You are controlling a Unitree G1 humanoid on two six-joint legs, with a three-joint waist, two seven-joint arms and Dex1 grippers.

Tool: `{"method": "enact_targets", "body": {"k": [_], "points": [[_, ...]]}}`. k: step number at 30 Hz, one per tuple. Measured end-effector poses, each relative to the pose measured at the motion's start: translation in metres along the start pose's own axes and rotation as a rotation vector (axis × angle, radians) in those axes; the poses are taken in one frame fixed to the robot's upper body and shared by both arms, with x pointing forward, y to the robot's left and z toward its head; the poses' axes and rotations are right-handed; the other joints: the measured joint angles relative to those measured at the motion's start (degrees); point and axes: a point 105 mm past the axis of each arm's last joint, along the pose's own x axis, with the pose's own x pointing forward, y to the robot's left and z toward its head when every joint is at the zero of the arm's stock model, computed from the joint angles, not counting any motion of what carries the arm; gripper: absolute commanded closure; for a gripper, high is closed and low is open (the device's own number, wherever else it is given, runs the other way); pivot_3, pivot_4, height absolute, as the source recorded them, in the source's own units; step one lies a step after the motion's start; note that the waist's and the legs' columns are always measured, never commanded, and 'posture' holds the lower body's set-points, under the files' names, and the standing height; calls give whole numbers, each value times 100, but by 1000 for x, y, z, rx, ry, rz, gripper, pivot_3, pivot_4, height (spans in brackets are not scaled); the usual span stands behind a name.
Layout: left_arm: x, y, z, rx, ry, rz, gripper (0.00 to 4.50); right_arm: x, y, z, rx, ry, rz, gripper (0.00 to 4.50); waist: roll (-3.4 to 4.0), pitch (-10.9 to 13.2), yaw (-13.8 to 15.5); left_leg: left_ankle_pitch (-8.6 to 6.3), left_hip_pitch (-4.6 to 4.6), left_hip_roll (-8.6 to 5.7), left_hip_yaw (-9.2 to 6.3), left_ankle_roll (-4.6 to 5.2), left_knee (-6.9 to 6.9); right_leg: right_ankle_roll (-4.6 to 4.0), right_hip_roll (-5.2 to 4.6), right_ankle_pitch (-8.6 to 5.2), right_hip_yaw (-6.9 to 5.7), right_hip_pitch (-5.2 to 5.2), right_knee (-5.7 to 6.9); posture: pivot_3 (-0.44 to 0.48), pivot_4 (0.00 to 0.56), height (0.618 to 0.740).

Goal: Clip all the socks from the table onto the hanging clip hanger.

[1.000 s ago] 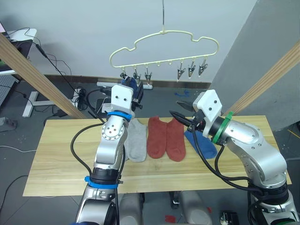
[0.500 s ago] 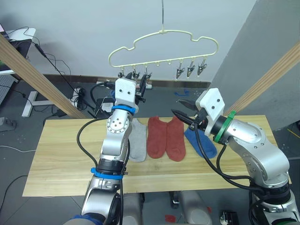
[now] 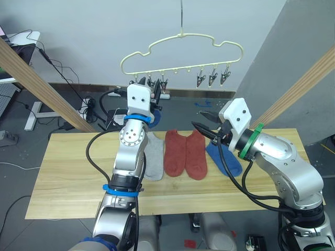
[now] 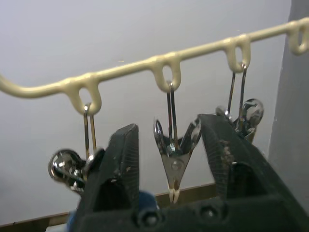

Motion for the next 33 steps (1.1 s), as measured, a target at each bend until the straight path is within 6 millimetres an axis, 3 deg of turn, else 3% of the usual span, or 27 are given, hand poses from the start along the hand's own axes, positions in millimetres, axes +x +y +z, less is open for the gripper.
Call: {"method": "enact_targets", "body": {"k": [4, 10, 18, 19, 21, 24, 26, 33], "points": [[0, 0, 2, 0, -12, -2, 3251, 0, 0, 0, 2, -1, 2, 2542, 0, 1, 0, 0, 0, 0, 0, 0, -1, 0, 0, 0, -1, 0, 0, -186, 364, 740], [0, 0, 3, 9, -20, -5, 4297, 0, 0, 0, 2, 1, 2, 2542, 0, 1, 0, 0, 0, 0, -1, 0, -1, 0, 0, 0, -1, 0, 0, -184, 364, 740], [0, 1, 3, 19, -18, -12, 4327, -4, -2, -14, 5, 53, -37, 2542, 0, 1, 1, 0, -1, 0, 0, 0, -1, 1, 0, -1, -1, 0, -1, -181, 365, 740], [0, 0, 3, 18, -18, -20, 4327, -5, -5, -20, 0, 79, -65, 2370, 0, 1, 2, 0, 0, 0, 0, 0, -1, 1, 0, -1, 0, 0, -1, -181, 365, 740], [-1, -2, 2, 9, -15, -42, 4327, -12, -16, -51, 28, 196, -181, 1936, 0, 1, 10, 1, -1, 1, 0, -2, -2, 2, -1, -1, -1, 0, -2, -177, 365, 740], [-1, -1, 3, 4, -12, -60, 4327, -26, -19, -101, 82, 372, -295, 917, -1, 2, 18, 4, -1, 0, 6, -7, -2, 5, -2, -3, 5, -2, -2, -178, 366, 740], [-1, 0, 1, 3, 0, -68, 4327, -25, -21, -116, 84, 401, -357, 259, 0, 2, -17, 4, 4, 1, 14, -7, -2, 7, -1, -4, 12, -2, 0, -175, 366, 740], [-2, -2, -1, -18, 34, -136, 4327, -13, -28, -182, 171, 454, -527, 231, 3, 6, -34, 14, 10, 3, 20, -24, -2, 29, 3, -16, 19, -2, 5, -149, 364, 740]]}}
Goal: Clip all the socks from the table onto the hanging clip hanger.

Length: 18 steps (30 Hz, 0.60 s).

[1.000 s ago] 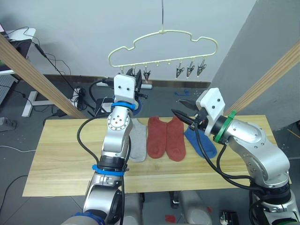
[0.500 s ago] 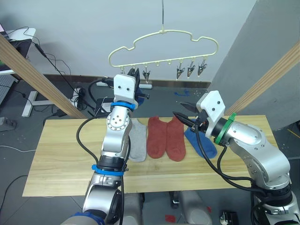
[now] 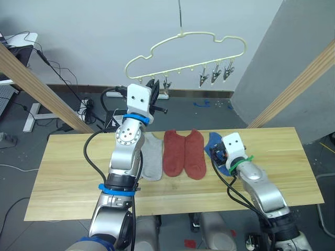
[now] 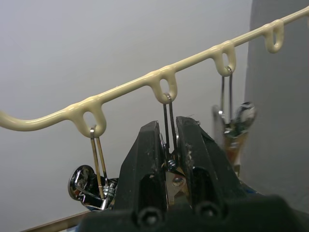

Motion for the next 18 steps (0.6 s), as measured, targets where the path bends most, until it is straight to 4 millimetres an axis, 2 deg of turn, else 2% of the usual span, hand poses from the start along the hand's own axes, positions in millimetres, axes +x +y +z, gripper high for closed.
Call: {"method": "enact_targets", "body": {"k": [4, 7, 16, 18], "points": [[0, -3, 0, -48, 17, -42, 4327, 17, -7, -4, 10, -9, -18, 231, 0, 0, 17, 0, 0, -1, 1, 0, -2, -21, -2, 13, 0, 0, -1, -138, 363, 740], [-1, -6, 0, -78, 31, -79, 4327, 25, -7, -1, 39, -22, -1, 1111, 0, 0, 21, 0, -1, 1, -1, -1, -4, -21, -1, 13, -1, 0, -2, -133, 364, 740], [-5, -6, 6, -226, 83, -148, 4327, 23, 8, -5, 85, -26, 68, 4420, 0, 0, 53, 0, 0, 0, -3, -2, -1, -20, -2, 13, -1, 3, -1, -129, 360, 740], [-7, -6, 8, -265, 102, -179, 4327, 21, 10, -5, 79, -31, 82, 4500, 0, 0, 53, 1, 0, 0, -2, -2, -2, -19, -2, 13, 0, 2, -2, -129, 358, 740]]}}
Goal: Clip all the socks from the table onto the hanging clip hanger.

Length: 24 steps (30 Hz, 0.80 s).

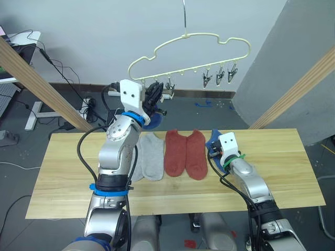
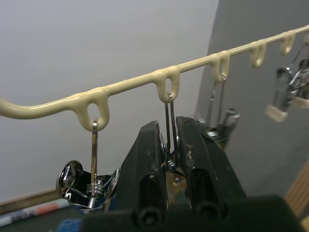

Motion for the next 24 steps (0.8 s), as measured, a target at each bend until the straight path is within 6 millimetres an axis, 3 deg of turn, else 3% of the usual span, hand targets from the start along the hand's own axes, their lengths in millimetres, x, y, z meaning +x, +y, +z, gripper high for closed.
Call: {"method": "enact_targets", "body": {"k": [7, 10, 15, 20, 24], "points": [[-6, 5, 4, -40, 44, -33, 4327, -7, -1, -3, -18, 1, 17, 4500, 1, 1, 5, 0, 0, 0, -1, -1, 0, 0, 0, 0, 0, 0, 0, -125, 353, 740], [-6, 6, 5, -60, 47, -33, 4327, -12, 0, 5, -33, -23, 29, 4500, 1, 1, 3, 1, 0, 0, 0, -2, -1, 1, 0, 0, 0, -1, 0, -127, 351, 740], [-7, 4, 6, -116, 59, -48, 4327, -25, 6, 31, -136, -104, 77, 4500, 3, 2, 0, 0, 0, 0, 0, -3, -1, 2, 0, -1, 1, -3, 0, -134, 351, 740], [-8, 2, 8, -171, 78, -72, 4327, -38, 44, 82, -230, -259, 225, 4500, 3, 2, -8, 2, 1, 1, -3, -5, -1, 24, 3, -14, -1, -3, 2, -135, 345, 740], [-9, 4, 10, -201, 82, -66, 4327, -38, 71, 110, -225, -335, 295, 4500, 3, 2, 0, 2, -1, 0, -6, -6, 1, 1, 1, 0, -2, -2, 1, -133, 342, 740]]}}
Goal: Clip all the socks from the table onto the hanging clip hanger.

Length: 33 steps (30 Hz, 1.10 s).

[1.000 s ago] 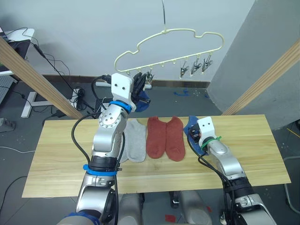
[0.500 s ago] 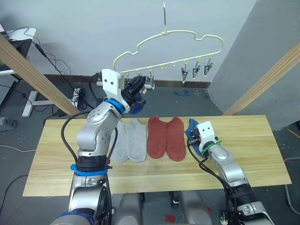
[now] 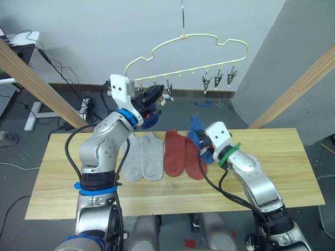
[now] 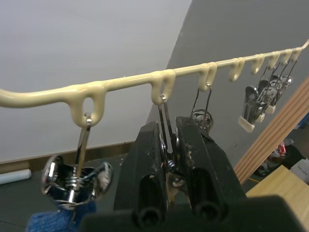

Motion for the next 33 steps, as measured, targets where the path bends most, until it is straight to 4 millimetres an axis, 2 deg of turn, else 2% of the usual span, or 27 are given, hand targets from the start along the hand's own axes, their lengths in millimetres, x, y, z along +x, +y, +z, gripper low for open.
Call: {"method": "enact_targets", "body": {"k": [4, 10, 33], "points": [[0, -3, -1, -17, 6, -6, 4327, 20, 16, 20, 31, -52, 45, 4500, 0, 0, 0, 0, -1, 0, -1, 0, 0, -1, -1, 1, -1, -1, -2, -131, 341, 740], [1, -4, 0, -28, 3, -1, 4327, 38, 24, 25, 87, -45, 69, 4500, 0, 0, 2, 0, -3, 0, -2, 0, 1, -3, -3, 1, -3, -1, -2, -115, 338, 740], [-2, -5, -1, -24, 2, 9, 4327, 42, 27, 51, 69, -136, 79, 4500, 0, 0, 1, 0, -3, 0, -6, 1, 0, -3, -3, 2, -6, -1, 0, -116, 341, 740]]}}
